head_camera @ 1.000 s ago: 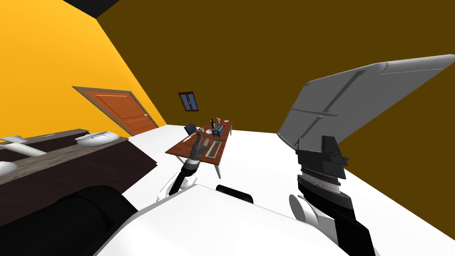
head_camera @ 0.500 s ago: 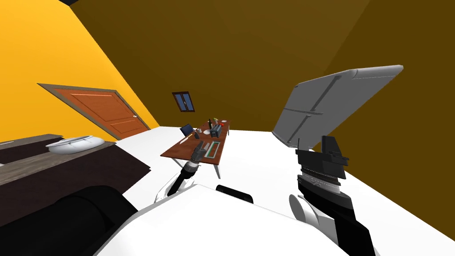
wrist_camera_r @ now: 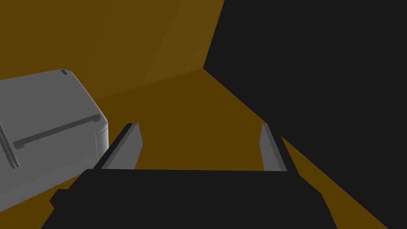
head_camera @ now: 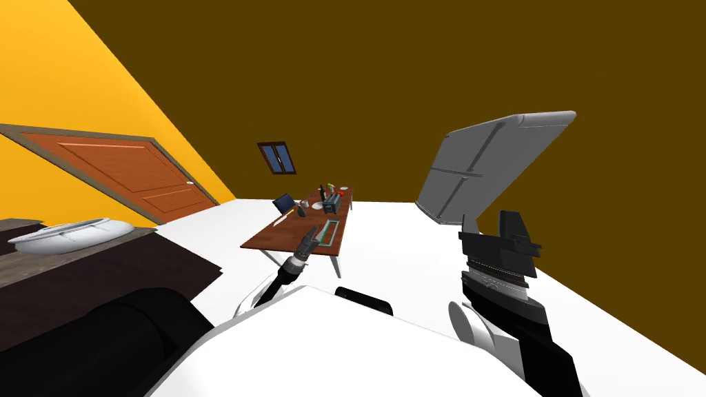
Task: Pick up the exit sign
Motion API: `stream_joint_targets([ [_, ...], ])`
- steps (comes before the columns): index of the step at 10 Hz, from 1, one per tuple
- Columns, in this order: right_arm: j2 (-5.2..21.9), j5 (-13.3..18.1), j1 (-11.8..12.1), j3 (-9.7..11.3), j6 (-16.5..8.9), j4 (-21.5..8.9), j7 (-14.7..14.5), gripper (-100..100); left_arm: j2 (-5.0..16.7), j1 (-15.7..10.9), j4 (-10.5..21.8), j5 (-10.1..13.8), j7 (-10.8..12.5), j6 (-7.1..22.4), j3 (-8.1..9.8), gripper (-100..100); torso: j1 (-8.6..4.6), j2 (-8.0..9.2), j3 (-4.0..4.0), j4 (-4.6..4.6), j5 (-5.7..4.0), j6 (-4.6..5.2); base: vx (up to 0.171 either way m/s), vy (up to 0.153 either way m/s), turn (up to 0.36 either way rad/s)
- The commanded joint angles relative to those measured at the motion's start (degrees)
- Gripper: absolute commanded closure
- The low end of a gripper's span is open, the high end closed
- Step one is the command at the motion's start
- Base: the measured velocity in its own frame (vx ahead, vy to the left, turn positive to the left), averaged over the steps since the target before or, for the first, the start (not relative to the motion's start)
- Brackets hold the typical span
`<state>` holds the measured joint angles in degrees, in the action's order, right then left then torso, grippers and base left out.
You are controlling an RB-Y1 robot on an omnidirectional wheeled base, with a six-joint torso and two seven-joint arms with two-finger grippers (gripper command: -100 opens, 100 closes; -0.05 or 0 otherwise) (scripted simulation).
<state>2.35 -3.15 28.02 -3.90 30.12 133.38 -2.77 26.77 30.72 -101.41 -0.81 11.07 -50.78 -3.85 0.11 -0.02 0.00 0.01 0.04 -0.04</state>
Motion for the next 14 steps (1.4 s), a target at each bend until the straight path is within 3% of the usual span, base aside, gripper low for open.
stream_joint_targets([
  [1, 0.0, 0.0, 0.0, 0.0, 0.0, 0.0, 0.0, 0, 2.2, 0.1, 2.9, -0.6, 1.0, -0.7, -0.51, -100, 0.0, 0.0, 0.0, 0.0, 0.0, 0.0, -0.004, 0.011, -0.217],
  [4, 0.0, 0.0, 0.0, 0.0, 0.0, 0.0, 0.0, 0, 5.8, 0.6, 10.3, -2.0, 2.7, -2.5, -2.02, -100, 0.13, -0.01, -0.01, -0.01, 0.03, 0.0, -0.009, 0.043, -0.228],
  [5, 0.0, 0.0, 0.0, 0.0, 0.0, 0.0, 0.0, 0, 5.8, 0.6, 11.5, -2.0, 2.7, -2.5, -2.02, -100, 0.11, -0.01, -0.01, 0.0, 0.02, 0.04, -0.006, 0.025, -0.113],
  [6, 0.0, 0.0, 0.0, 0.0, 0.0, 0.0, 0.0, 0, 7.7, 0.8, 14.0, -2.8, 3.5, -3.3, -2.86, -100, 0.06, -0.03, -0.02, -0.01, 0.01, 0.0, 0.001, 0.018, -0.239],
  [8, 0.0, 0.0, 0.0, 0.0, 0.0, 0.0, 0.0, 0, 7.7, 0.8, 15.3, -2.8, 3.5, -3.3, -2.86, -100, 0.03, -0.06, -0.04, -0.01, 0.0, -0.01, 0.002, 0.015, -0.042],
  [9, 0.0, 0.0, 0.0, 0.0, 0.0, 0.0, 0.0, 0, 9.5, 1.2, 17.1, -3.7, 4.4, -4.0, -3.74, -100, -0.02, -0.07, -0.04, -0.01, -0.01, -0.01, 0.008, 0.012, -0.164],
  [11, 0.0, 0.0, 0.0, 0.0, 0.0, 0.0, 0.0, 0, 9.5, 1.2, 19.0, -3.7, 4.4, -4.0, -3.74, -100, 0.02, -0.1, -0.05, -0.02, 0.0, 0.01, 0.004, 0.016, -0.104],
  [14, 0.0, 0.0, 0.0, 0.0, 0.0, 0.0, 0.0, 0, 13.2, 1.9, 24.2, -5.4, 6.1, -5.2, -5.61, -100, 0.02, -0.1, -0.06, -0.02, 0.0, -0.01, 0.009, 0.017, -0.188],
])
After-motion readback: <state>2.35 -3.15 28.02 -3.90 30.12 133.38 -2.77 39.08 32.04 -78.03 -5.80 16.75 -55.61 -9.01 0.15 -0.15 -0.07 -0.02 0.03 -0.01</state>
